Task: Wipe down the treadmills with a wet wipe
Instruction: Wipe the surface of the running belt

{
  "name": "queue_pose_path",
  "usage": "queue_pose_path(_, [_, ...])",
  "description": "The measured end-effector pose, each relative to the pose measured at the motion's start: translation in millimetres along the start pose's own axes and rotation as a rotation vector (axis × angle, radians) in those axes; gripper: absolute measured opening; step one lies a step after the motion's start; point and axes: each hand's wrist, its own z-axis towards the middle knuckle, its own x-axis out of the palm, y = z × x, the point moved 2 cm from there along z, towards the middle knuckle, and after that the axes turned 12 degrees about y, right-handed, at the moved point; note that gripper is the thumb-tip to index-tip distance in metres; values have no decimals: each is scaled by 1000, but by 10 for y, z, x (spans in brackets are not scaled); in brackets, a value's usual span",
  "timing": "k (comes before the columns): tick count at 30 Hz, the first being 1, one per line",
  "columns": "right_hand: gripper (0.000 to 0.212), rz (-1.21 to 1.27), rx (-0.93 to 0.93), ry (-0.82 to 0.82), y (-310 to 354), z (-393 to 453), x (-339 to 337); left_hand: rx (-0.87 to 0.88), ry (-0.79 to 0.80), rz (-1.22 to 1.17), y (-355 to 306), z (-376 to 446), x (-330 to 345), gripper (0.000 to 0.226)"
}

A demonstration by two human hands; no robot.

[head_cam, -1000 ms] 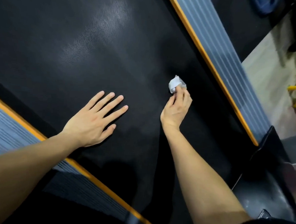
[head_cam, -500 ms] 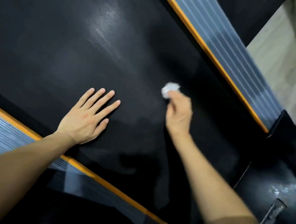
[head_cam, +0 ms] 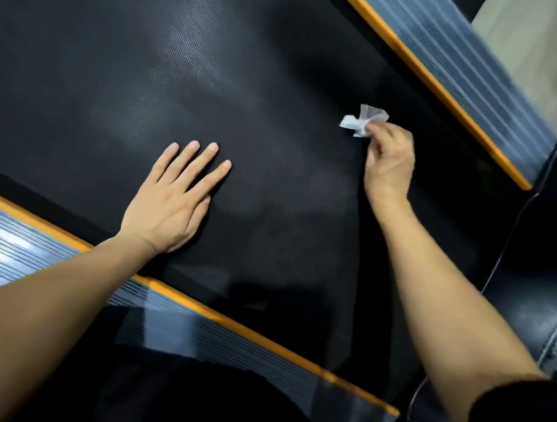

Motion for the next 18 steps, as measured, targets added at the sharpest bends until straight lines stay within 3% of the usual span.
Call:
queue_pose_path(1, [25,48,25,-34,78,-108,31,1,-4,-2,1,0,4,60])
queue_pose_path(3, [23,197,-107,15,580,-560,155,-4,-15,-2,10,-9,9,60])
queue_pose_path(8, [21,289,-477,386,1475,-2010,395,2,-17,-9,17,-12,12,61])
queue_pose_path(10, [16,231,-570,464,1445,-1872,348,-2,-19,-10,21,-9,3,61])
queue_pose_path(11, [16,189,-538,511,1295,-1623,359,-1,-20,-8,18,-9,1,61])
queue_pose_path(13, [22,-79,-439,421,863,-974,276,2,-23,-5,17,-12,3,61])
queue_pose_path(14, [22,-143,-299,358,625,-657,199,1,-25,-2,15,-17,5,61])
queue_pose_path(16, [26,-36,-17,50,92,-243,53,0,-34,-1,4,-18,7,61])
queue_pose_path(18, [31,19,184,-67,-39,-222,-21,5,-44,-2,4,-6,-1,61])
